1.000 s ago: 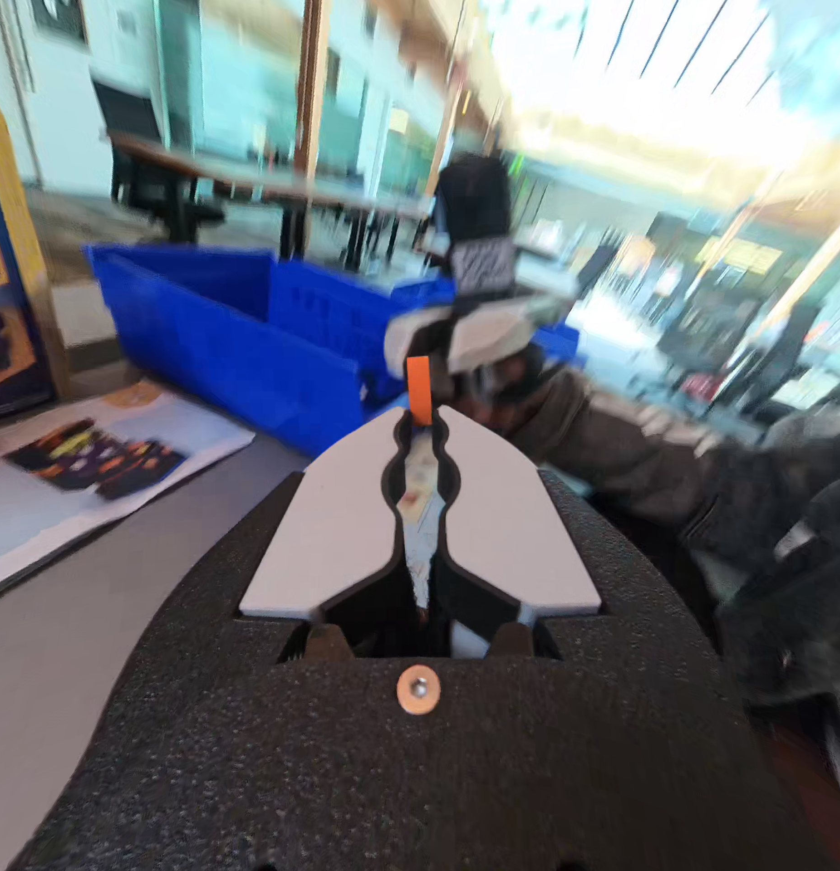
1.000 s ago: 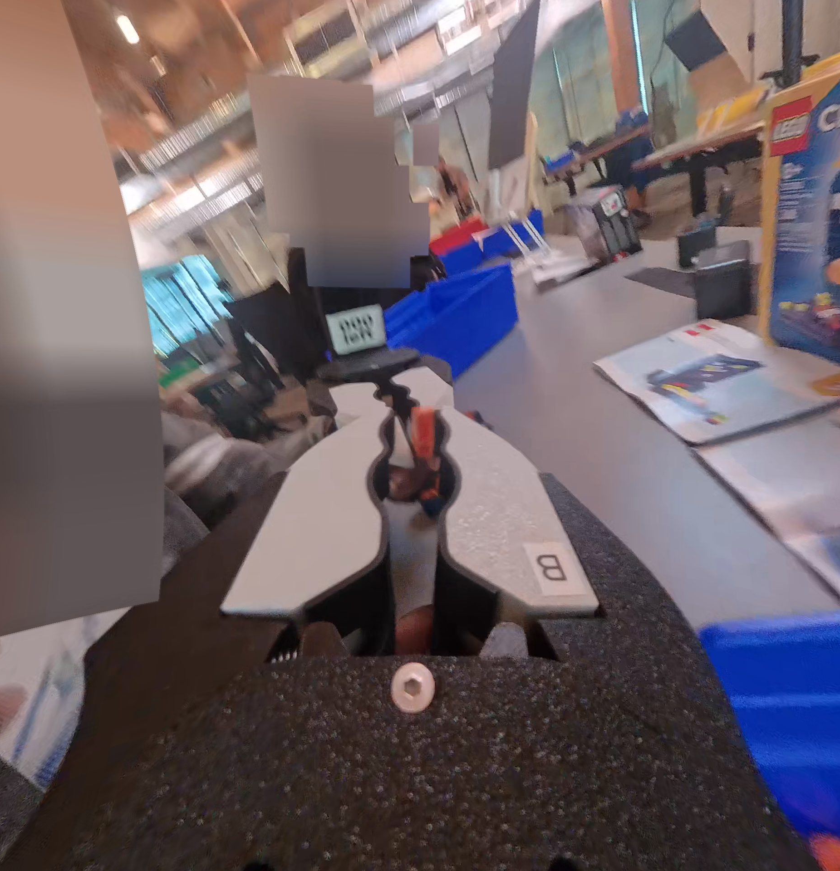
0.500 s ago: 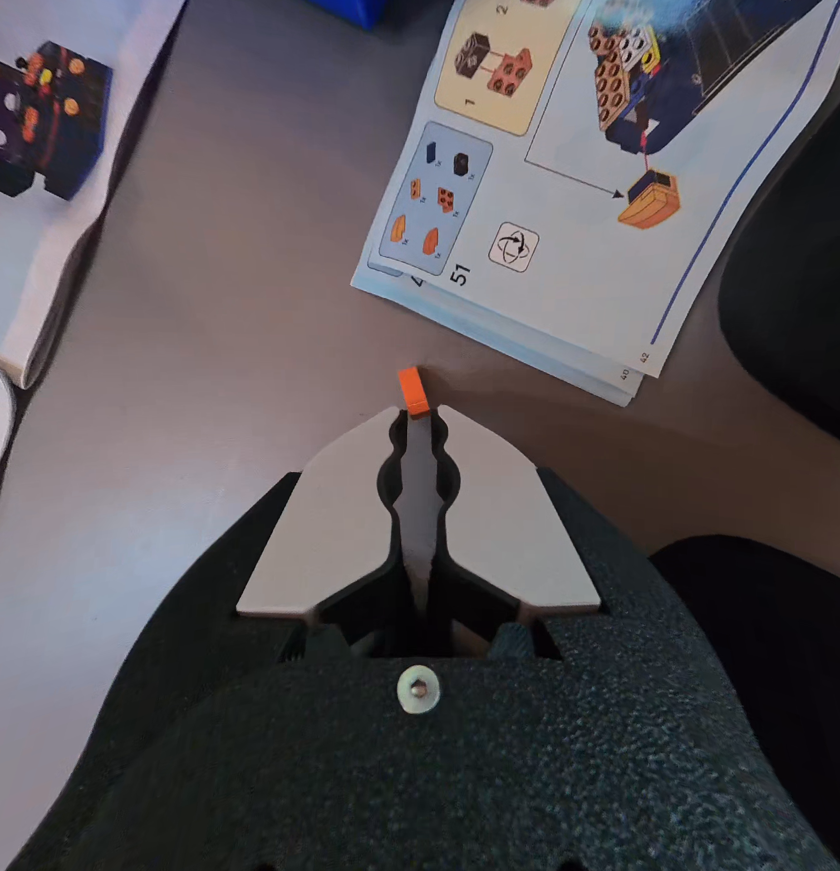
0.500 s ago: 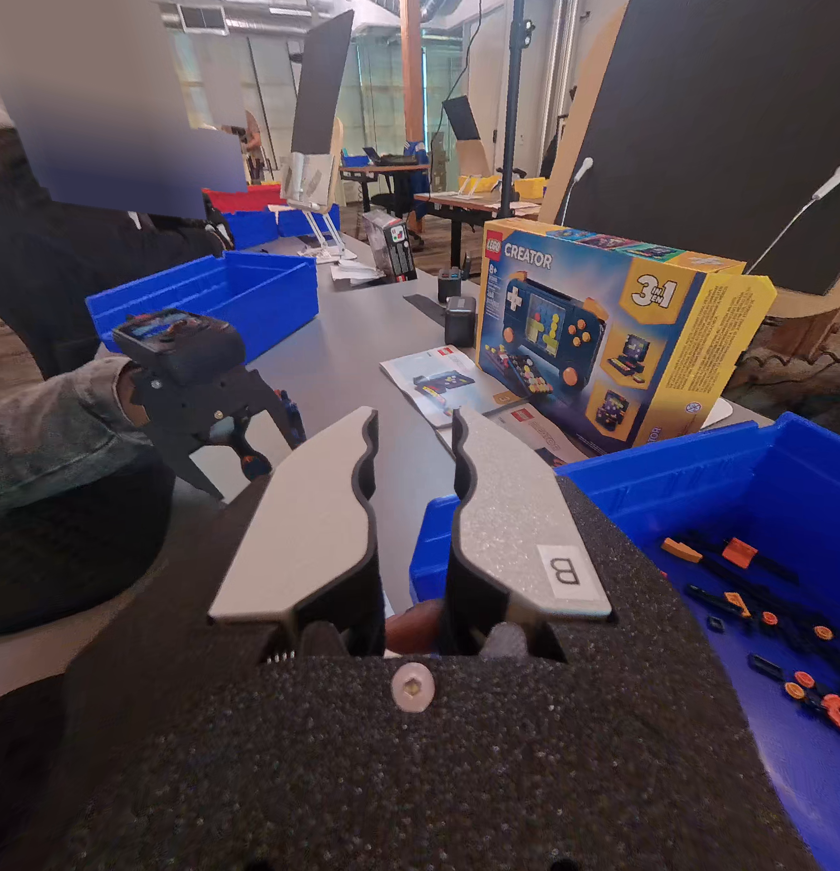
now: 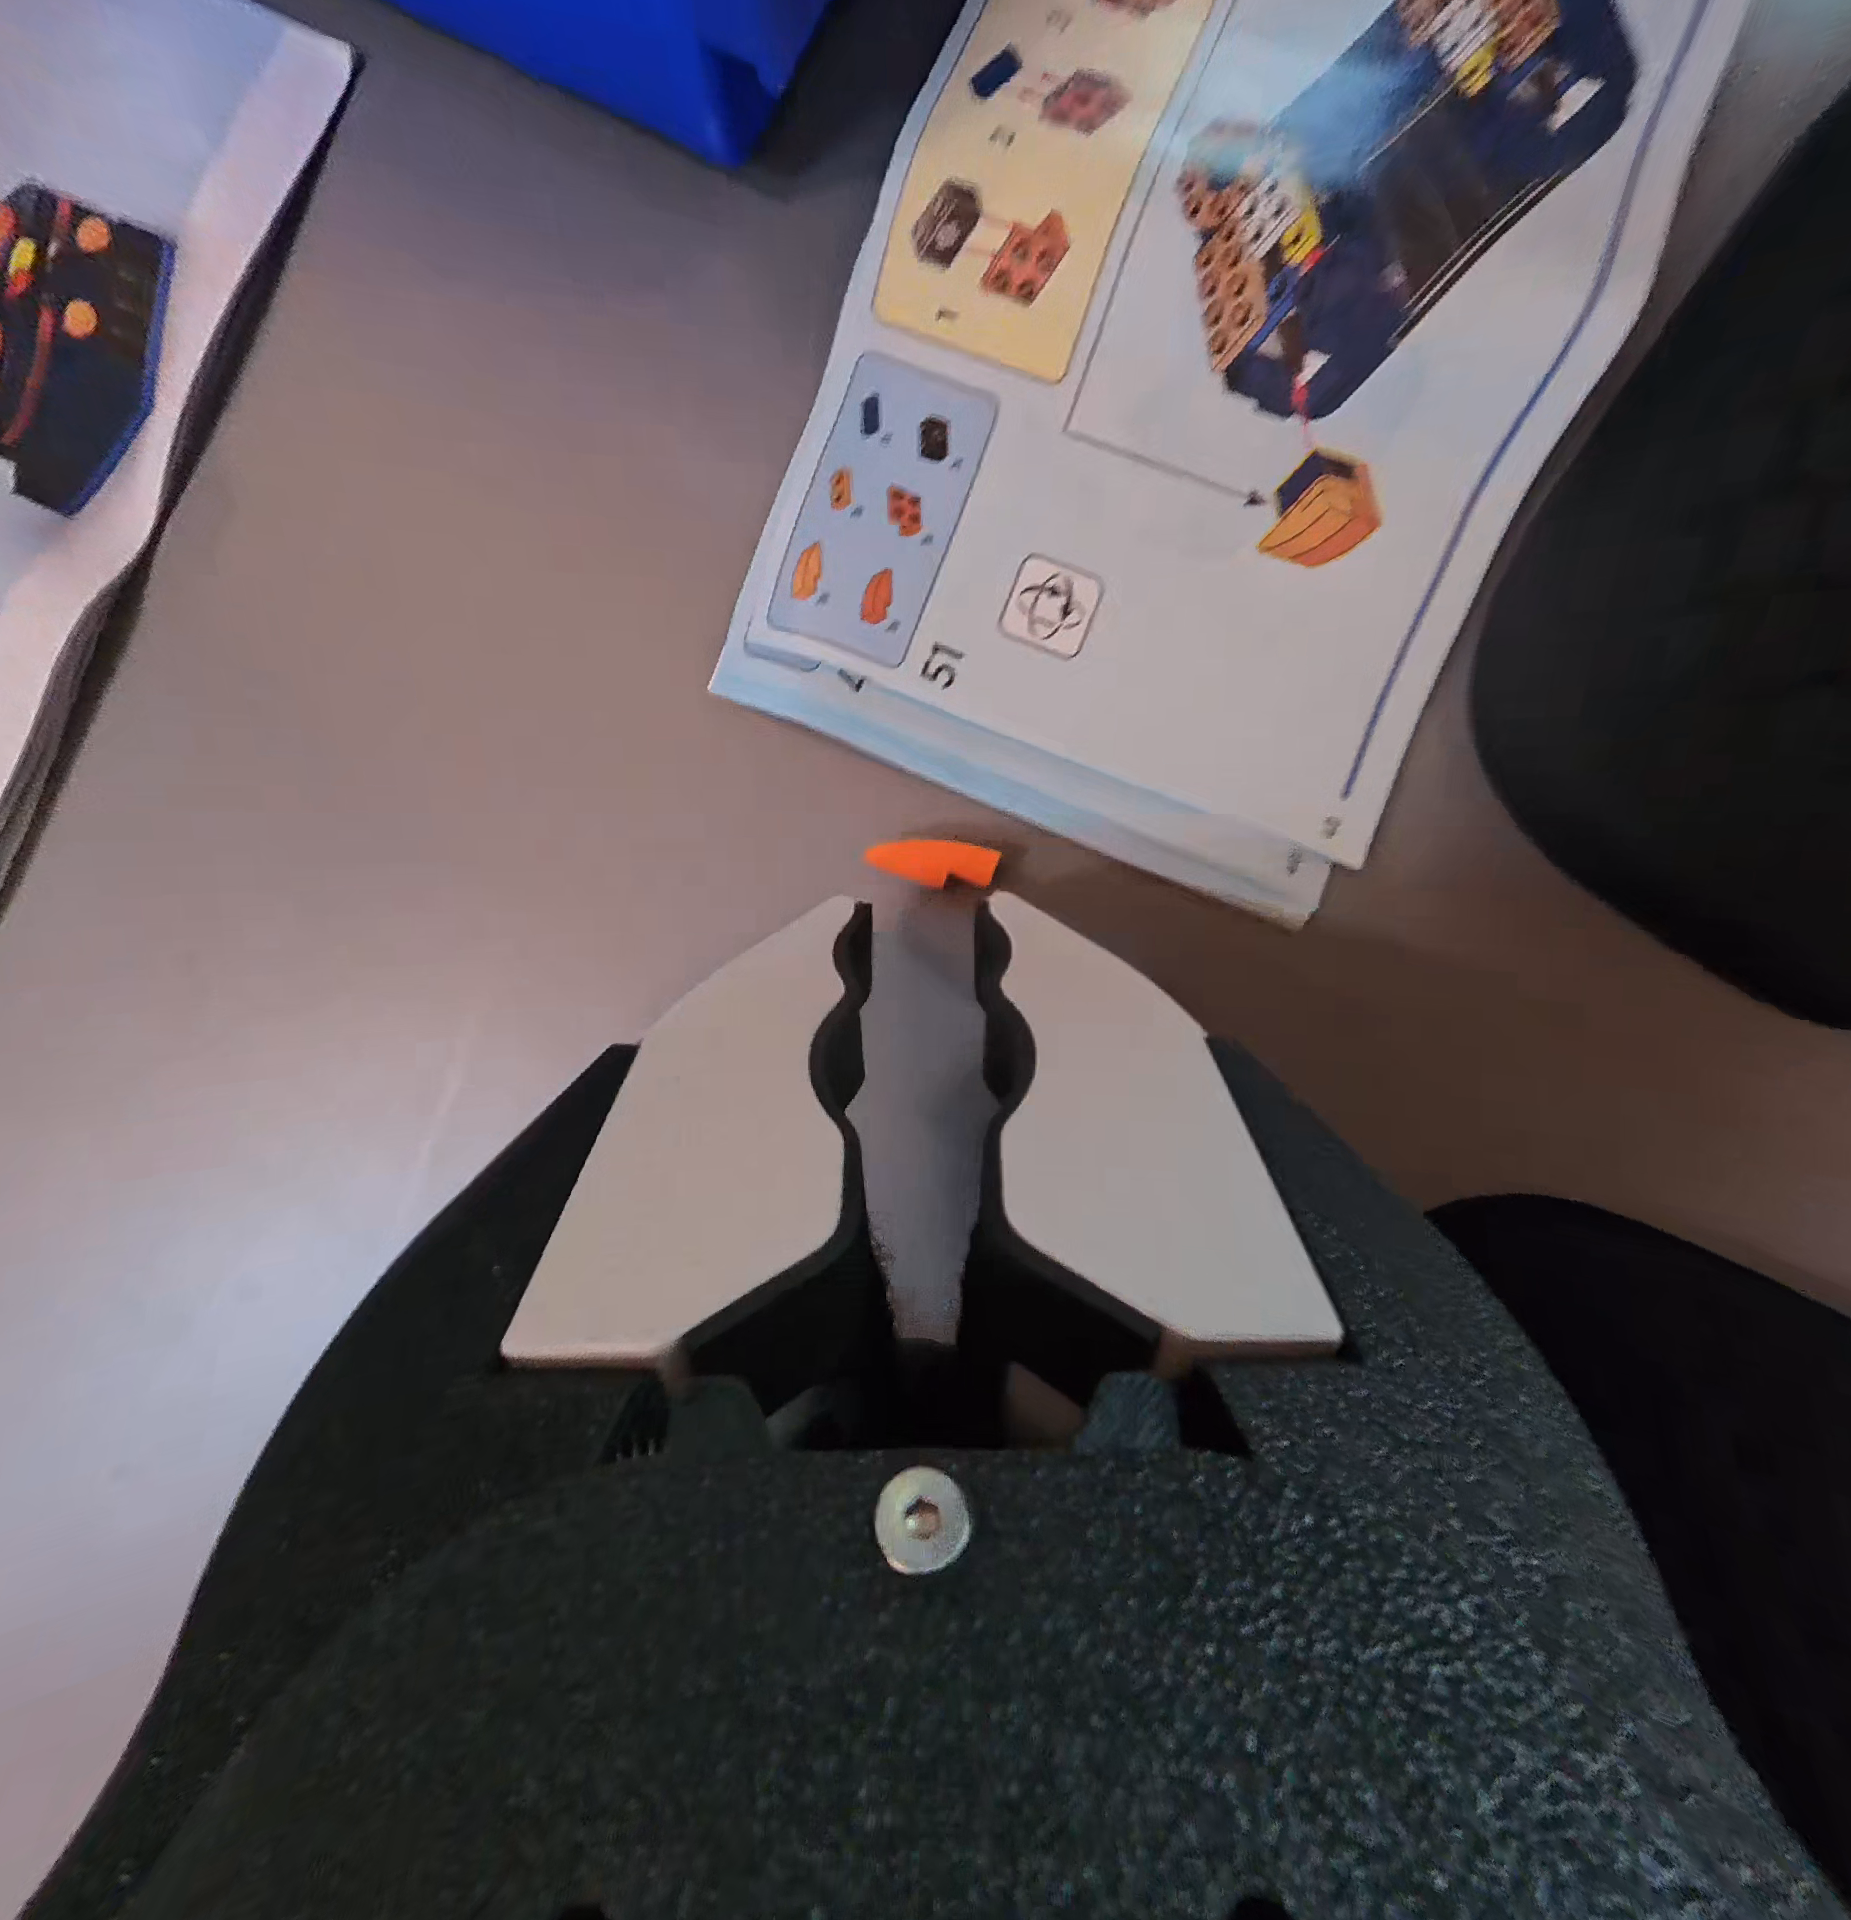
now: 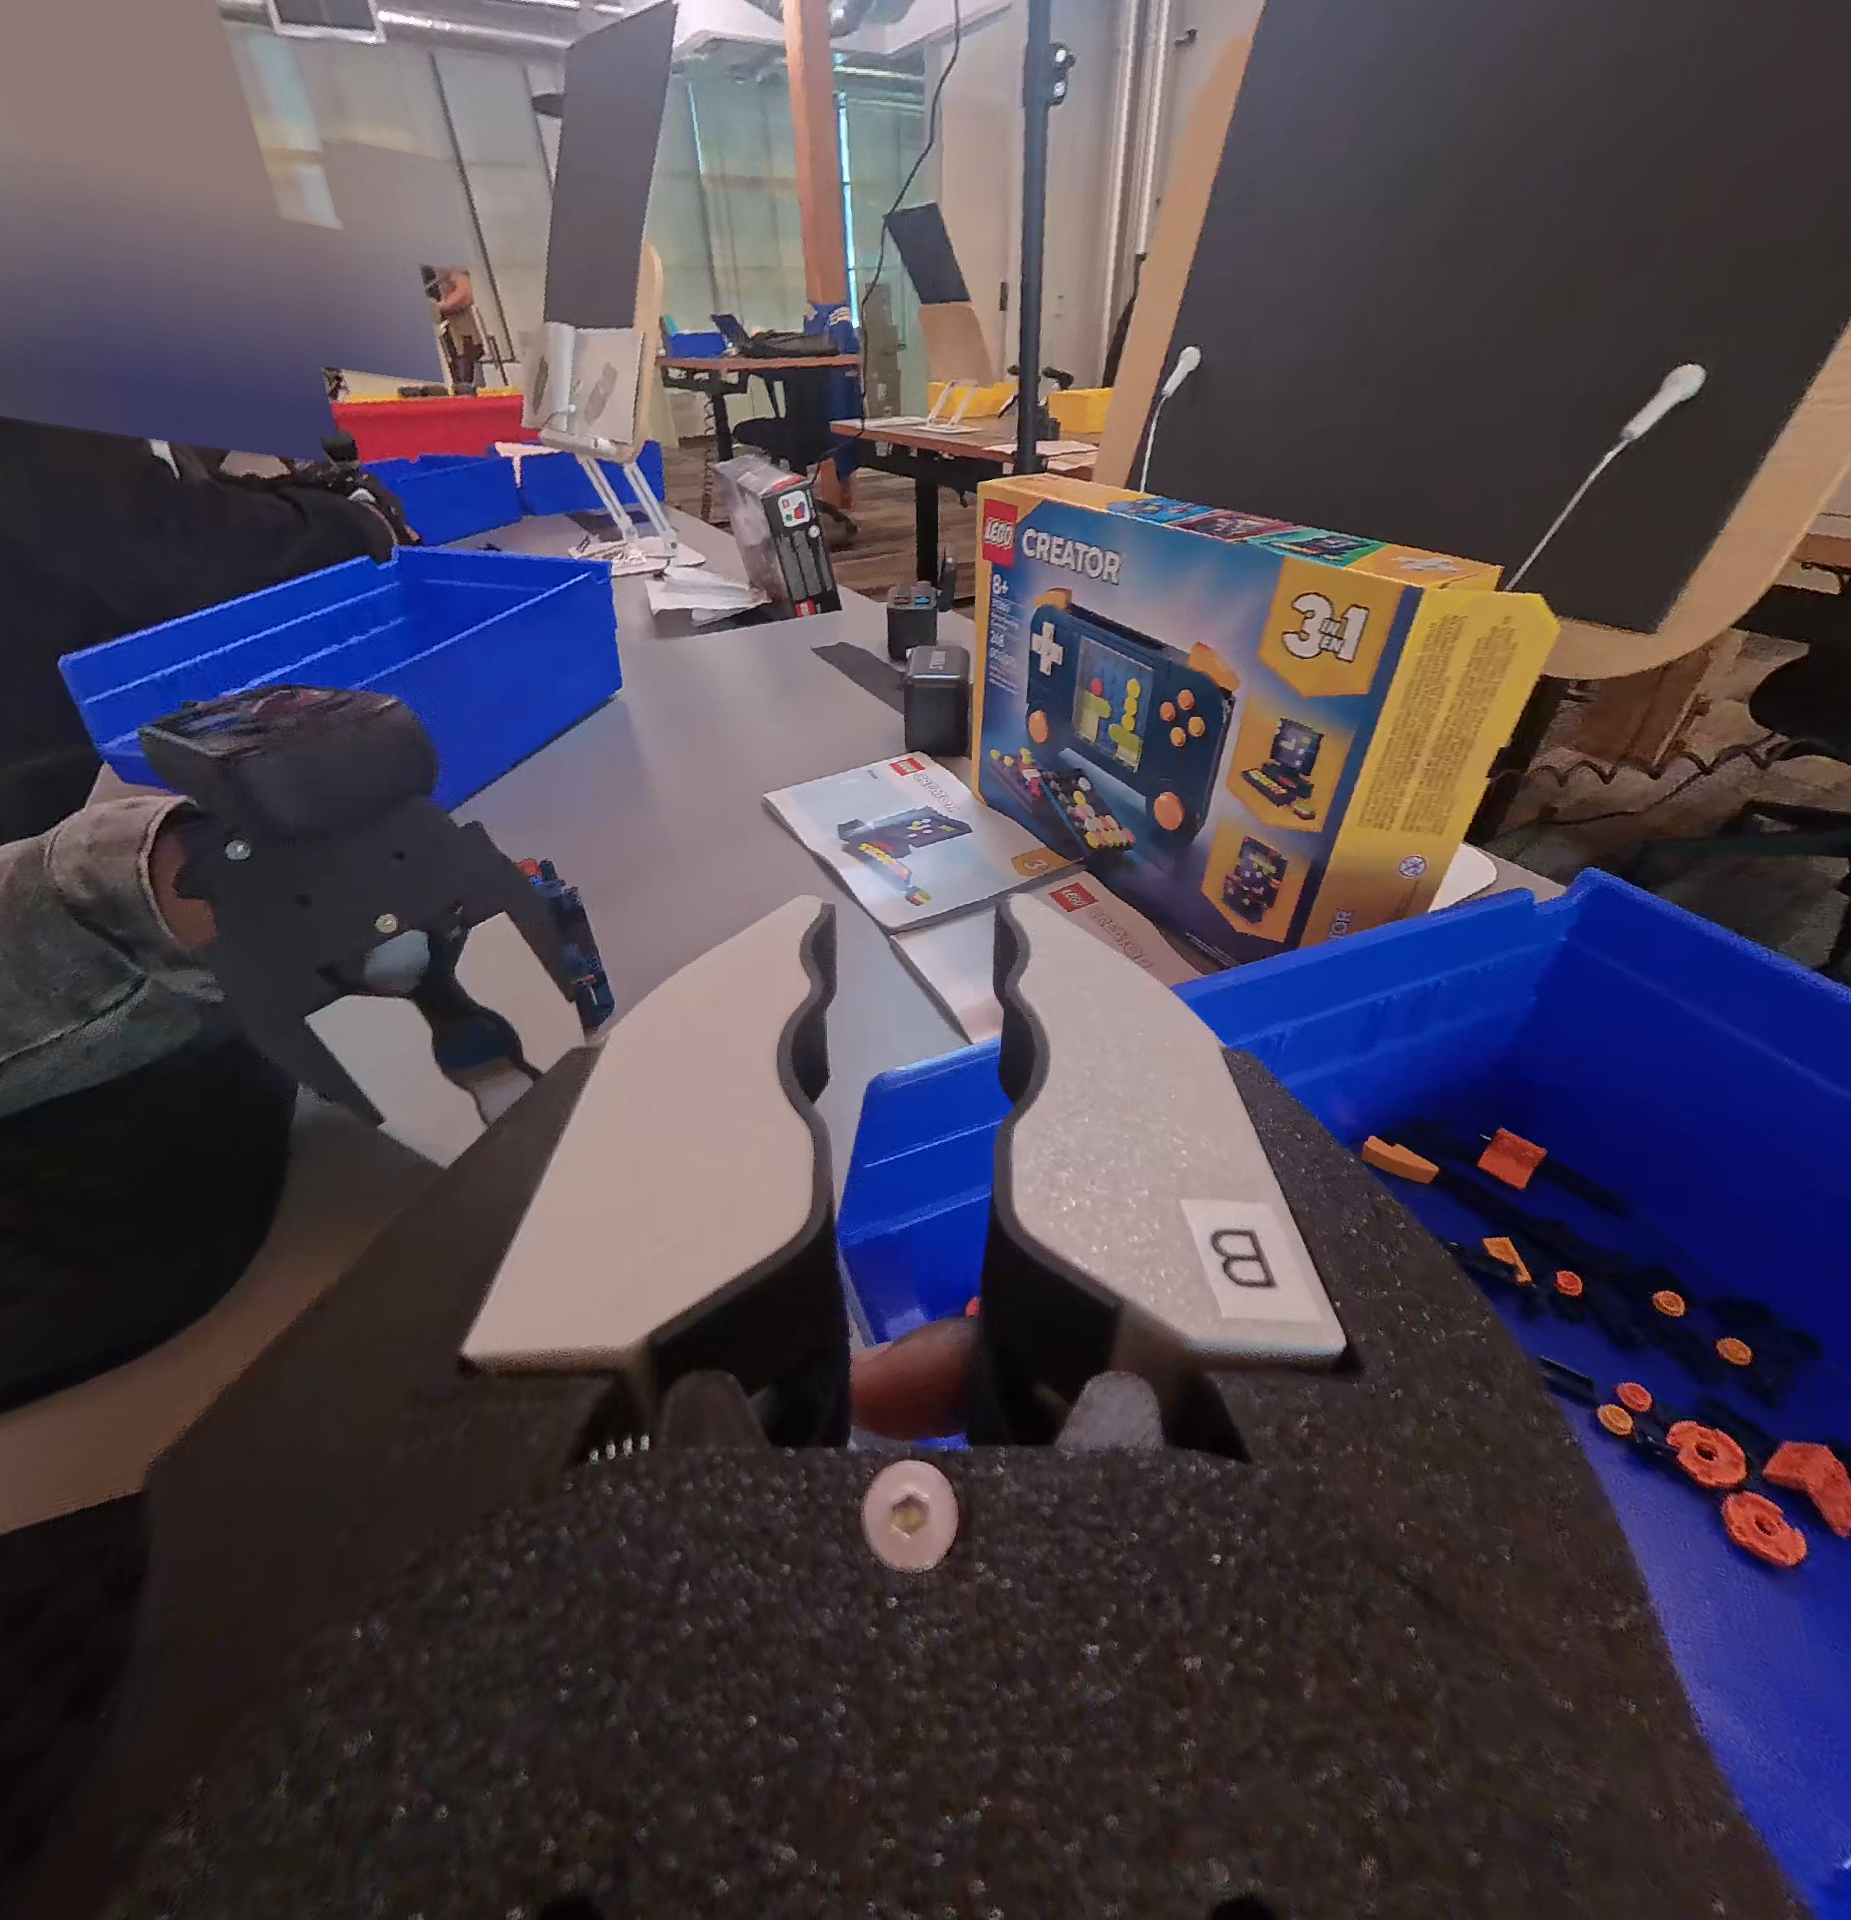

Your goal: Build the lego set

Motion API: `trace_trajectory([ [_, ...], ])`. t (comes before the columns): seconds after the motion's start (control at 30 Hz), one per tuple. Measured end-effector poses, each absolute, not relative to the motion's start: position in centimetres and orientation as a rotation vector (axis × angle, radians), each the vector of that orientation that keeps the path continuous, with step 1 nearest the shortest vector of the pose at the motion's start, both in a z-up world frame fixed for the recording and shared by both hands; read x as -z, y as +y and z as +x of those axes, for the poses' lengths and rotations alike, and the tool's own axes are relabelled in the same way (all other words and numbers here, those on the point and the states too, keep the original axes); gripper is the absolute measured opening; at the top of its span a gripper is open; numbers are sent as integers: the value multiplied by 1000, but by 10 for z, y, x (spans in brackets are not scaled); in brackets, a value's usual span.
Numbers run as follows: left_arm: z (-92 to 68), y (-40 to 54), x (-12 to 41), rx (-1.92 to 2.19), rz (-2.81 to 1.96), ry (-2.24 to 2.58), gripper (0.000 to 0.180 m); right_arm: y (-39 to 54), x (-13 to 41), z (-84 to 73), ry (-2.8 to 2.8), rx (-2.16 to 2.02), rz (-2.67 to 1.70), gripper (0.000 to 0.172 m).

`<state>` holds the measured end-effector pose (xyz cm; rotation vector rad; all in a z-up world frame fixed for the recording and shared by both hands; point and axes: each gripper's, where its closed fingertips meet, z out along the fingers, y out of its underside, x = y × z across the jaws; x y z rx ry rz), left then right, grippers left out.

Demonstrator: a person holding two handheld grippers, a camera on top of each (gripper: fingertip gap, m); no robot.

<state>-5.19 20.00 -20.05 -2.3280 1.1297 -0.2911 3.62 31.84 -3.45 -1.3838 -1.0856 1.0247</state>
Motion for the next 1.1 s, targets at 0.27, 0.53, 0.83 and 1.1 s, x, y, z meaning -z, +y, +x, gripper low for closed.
trace_trajectory([
  [0.27, -41, 205, 207, 228, -2264, 1176, 18, 326, 35, 43, -1071, -958, -1402, 28],
  [0.53, -41, 210, 201, 277, -2238, 1125, 20, 329, 77, 69, -1258, -819, -1691, 24],
  [0.83, -32, 233, 153, 210, -1883, 1029, 21, 317, 178, 71, -1982, 4, -1526, 26],
  [1.1, -36, 242, 131, 225, -1747, 923, 21, 308, 174, 78, -1887, 358, -1152, 29],
])
